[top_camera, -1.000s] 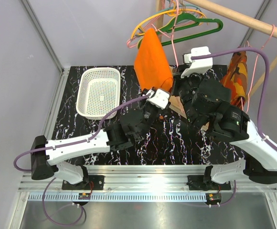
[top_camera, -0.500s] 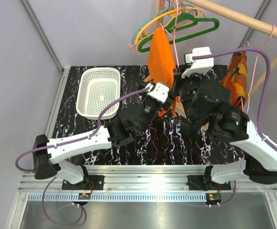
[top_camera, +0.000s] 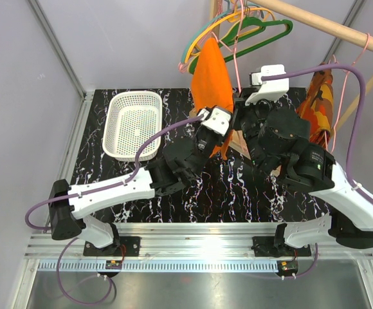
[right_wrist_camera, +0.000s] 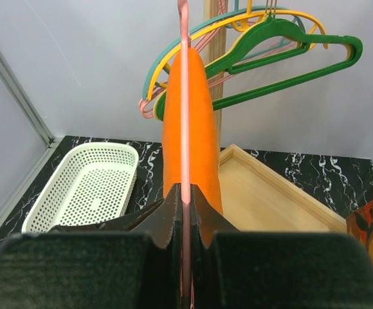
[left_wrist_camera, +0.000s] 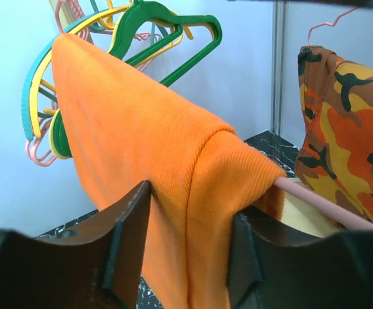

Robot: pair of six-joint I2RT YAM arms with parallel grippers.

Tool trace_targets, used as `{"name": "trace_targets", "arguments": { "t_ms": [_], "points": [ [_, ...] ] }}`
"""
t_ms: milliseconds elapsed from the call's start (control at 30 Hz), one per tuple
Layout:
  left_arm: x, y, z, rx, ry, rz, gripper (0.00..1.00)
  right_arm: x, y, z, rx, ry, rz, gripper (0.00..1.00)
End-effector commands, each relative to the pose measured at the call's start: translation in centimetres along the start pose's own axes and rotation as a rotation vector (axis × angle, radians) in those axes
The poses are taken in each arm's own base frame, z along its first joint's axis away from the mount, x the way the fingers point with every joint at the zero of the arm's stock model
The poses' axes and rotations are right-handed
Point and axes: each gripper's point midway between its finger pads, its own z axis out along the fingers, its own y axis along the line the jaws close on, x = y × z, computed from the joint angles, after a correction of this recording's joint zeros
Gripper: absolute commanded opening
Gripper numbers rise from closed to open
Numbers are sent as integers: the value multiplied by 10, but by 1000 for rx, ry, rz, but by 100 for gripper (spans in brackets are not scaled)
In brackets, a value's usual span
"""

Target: Remove the trousers from the hanger

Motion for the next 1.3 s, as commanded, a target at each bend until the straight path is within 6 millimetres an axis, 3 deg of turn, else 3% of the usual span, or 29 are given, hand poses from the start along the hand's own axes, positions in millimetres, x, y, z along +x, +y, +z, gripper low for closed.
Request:
{"name": "trace_targets", "arguments": {
  "t_ms": [0,100,133,333,367,433,467,700,800,967,1267],
  "points": [
    [-31,15,9,-65,-83,-52,43,-44,-14,-12,-21,-100,224,0],
    [-30,23,11,-85,-83,-48,42,-44,-14,-12,-22,-96,220,0],
    [-27,29,13,-103,-78,-48,36,-44,-14,-13,-23,-95,218,0],
    [-25,46,18,-151,-78,-54,28,-42,-9,-14,-62,-88,243,0],
    [-27,49,18,-159,-82,-52,20,-42,-7,-14,-65,-86,239,0],
    [-31,53,17,-175,-94,-46,14,-40,-6,-14,-68,-83,233,0],
    [-31,54,17,-177,-94,-37,0,-39,-6,-14,-67,-82,232,0],
    [-56,76,-5,-189,-144,-76,0,-13,-18,-14,-14,-59,172,0],
    [-77,94,-22,-195,-179,-116,0,10,-24,-15,15,-30,145,0],
    [-106,115,-46,-174,-221,-174,0,69,-22,-10,34,89,119,0],
    [-135,138,-73,-173,-263,-182,0,181,-27,-16,30,319,134,0]
  ]
}}
